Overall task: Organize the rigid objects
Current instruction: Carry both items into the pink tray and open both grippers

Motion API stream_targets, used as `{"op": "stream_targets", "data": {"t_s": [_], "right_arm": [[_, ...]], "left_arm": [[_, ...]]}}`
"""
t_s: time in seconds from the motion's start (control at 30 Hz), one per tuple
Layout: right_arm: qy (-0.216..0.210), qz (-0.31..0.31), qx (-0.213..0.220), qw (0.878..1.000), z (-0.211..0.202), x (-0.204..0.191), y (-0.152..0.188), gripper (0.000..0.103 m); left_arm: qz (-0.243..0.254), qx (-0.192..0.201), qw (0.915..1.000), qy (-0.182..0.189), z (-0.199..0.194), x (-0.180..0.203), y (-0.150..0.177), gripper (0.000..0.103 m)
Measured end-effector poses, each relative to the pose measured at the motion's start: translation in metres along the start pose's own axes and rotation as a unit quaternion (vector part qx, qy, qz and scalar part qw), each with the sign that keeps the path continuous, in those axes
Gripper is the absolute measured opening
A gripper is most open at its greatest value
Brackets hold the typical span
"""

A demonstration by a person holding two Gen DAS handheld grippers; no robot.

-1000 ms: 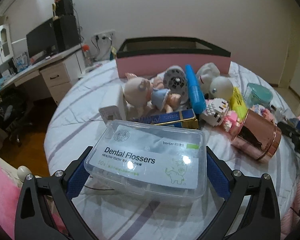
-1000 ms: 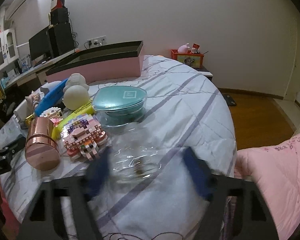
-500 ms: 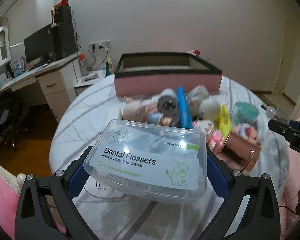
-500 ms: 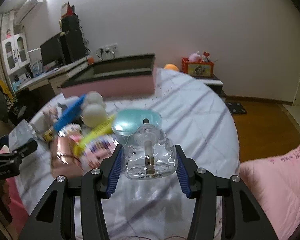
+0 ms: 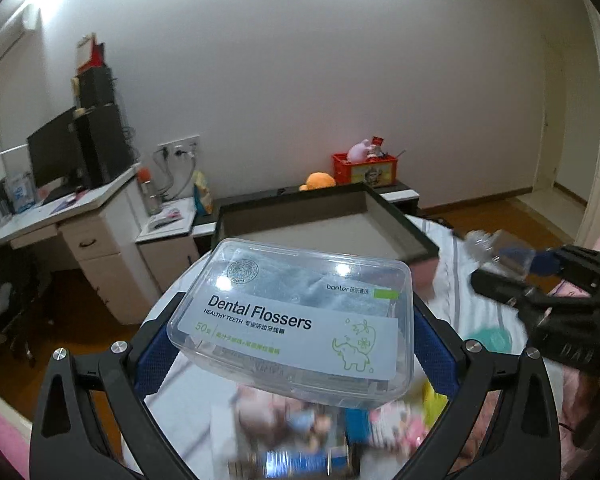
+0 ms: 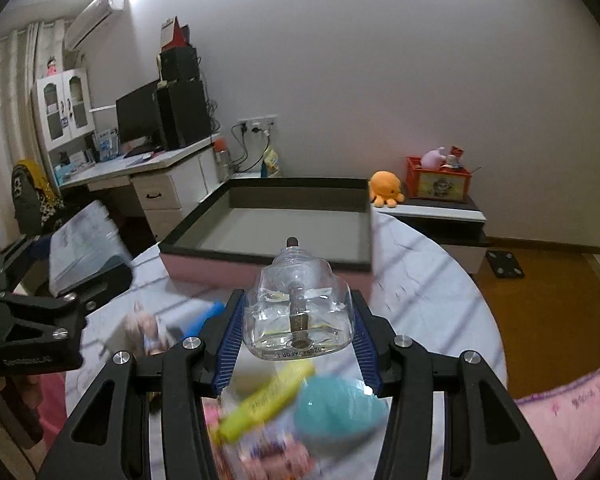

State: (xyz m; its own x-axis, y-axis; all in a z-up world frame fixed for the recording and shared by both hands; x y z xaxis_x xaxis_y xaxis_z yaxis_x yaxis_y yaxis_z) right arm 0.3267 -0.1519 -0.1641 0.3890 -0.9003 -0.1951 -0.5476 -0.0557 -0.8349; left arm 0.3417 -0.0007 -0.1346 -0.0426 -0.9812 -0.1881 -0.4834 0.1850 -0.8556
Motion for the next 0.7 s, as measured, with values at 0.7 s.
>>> {"op": "stream_targets", "data": {"t_s": [0.7], "right_arm": [[-0.017,0.061,-0.168,0.984,0.200,0.069,-0.056,0.051]], "left_arm": [[0.081,-0.163,0.9828,-0.032,0.220,0.001,-0.024,0.102]]}}
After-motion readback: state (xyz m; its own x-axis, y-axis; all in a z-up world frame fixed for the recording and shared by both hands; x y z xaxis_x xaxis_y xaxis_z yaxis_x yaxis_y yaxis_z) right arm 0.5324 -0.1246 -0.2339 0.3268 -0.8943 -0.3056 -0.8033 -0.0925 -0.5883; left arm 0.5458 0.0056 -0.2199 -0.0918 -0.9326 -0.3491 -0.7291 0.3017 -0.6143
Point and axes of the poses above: each gripper's, at about its wrist camera, not at the fingertips, and z roughly the way its jaws point, x to its right, y to its underside, the point moved 4 cm from there along z, roughly the way its jaws point, and after that the axes turned 12 degrees about -y, right-handed, at the moved point
